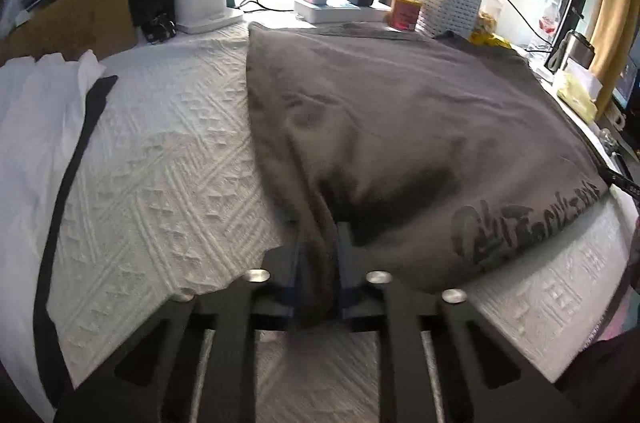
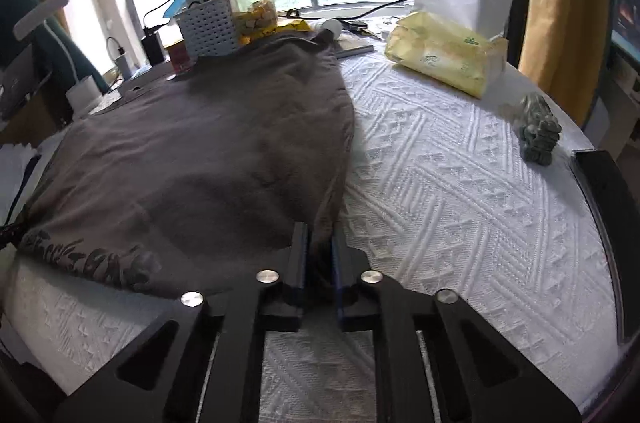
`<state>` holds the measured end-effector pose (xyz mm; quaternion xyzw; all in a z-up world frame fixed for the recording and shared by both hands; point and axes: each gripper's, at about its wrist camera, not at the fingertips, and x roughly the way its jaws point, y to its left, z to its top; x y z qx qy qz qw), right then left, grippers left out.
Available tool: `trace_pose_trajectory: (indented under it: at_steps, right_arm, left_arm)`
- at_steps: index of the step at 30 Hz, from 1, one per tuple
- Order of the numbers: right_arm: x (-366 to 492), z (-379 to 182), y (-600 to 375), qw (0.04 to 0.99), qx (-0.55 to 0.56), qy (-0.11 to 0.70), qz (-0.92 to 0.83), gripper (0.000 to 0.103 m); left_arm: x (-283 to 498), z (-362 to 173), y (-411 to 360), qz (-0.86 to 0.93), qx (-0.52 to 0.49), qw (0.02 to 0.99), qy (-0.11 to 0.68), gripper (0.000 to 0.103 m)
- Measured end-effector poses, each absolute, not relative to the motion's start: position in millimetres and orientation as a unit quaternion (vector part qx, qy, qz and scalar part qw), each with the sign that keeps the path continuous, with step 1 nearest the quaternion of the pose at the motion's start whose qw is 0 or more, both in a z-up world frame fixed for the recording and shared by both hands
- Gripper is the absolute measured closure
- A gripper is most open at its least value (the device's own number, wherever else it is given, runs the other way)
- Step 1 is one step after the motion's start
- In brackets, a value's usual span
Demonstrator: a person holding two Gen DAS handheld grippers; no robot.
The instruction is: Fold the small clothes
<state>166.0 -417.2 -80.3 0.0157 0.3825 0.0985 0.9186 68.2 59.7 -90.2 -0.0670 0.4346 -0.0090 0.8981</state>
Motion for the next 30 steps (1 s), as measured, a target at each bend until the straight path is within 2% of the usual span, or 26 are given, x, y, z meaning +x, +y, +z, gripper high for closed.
trace_pose_trajectory:
  at_steps: [18, 30]
  right_arm:
    - [123, -64, -425, 0.921, -0.011, 0.374, 0.106, 0.096]
    - [100, -81, -429, 0.924, -0.009, 0.371, 0.095, 0.096]
  left_arm:
    - [29, -69, 56, -0.013, -0.075, 0.908, 0.411, 0.095]
    - [14, -85, 53, -0.018, -0.068, 0.898, 0.435, 0.095]
